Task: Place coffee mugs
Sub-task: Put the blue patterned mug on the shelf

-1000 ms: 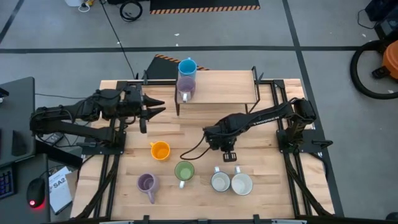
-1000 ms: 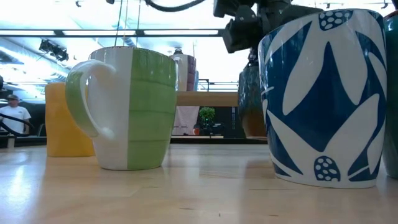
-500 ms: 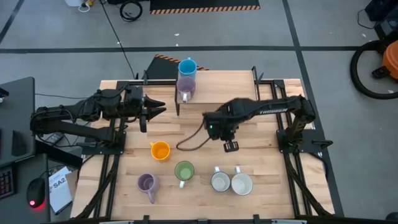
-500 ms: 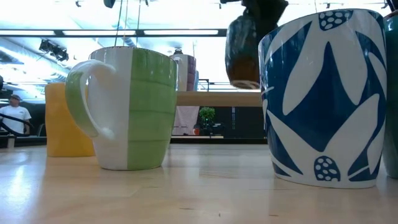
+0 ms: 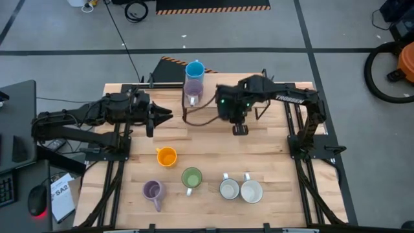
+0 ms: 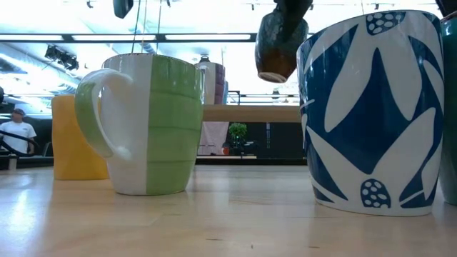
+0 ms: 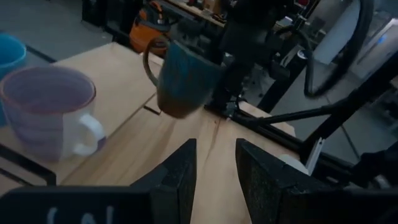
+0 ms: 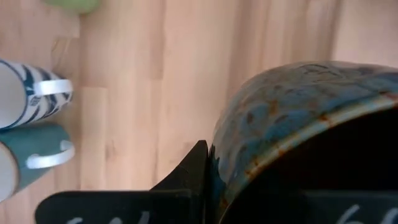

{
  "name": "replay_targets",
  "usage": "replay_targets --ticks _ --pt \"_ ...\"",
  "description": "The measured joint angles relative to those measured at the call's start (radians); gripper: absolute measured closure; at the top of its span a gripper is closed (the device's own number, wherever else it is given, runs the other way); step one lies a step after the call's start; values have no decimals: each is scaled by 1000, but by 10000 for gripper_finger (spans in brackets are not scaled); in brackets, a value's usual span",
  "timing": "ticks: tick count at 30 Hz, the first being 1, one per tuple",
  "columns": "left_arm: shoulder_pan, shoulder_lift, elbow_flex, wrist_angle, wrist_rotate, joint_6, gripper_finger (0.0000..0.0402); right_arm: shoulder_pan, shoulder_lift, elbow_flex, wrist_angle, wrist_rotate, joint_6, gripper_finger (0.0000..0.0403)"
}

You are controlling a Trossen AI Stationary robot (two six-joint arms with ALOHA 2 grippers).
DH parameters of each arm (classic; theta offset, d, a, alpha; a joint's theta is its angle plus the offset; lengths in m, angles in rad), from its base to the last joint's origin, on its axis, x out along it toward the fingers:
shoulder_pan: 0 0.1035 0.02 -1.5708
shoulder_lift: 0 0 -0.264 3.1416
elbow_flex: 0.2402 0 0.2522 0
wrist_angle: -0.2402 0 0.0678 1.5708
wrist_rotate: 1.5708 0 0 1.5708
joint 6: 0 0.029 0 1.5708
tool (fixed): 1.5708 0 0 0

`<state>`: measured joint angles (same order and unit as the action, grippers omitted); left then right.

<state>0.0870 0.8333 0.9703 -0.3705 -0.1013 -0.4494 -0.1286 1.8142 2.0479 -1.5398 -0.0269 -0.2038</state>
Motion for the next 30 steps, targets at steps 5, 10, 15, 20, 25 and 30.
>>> replay_targets --ticks 5,10,15,20,25,30 --pt "76 3 0 -3 62 -38 283 -85 -1 13 0 11 -106 360" --pt "122 16 19 -28 77 -38 283 -194 -1 13 36 31 -202 360" --pt "153 86 105 -107 77 12 283 -288 3 14 65 0 -266 361" --pt "182 162 191 -132 77 72 283 -357 35 15 63 -33 -333 361" --pt "197 211 247 -134 77 122 283 -420 83 14 59 -14 -405 361" --pt "198 217 251 -131 66 132 283 -456 91 14 63 -11 -470 361"
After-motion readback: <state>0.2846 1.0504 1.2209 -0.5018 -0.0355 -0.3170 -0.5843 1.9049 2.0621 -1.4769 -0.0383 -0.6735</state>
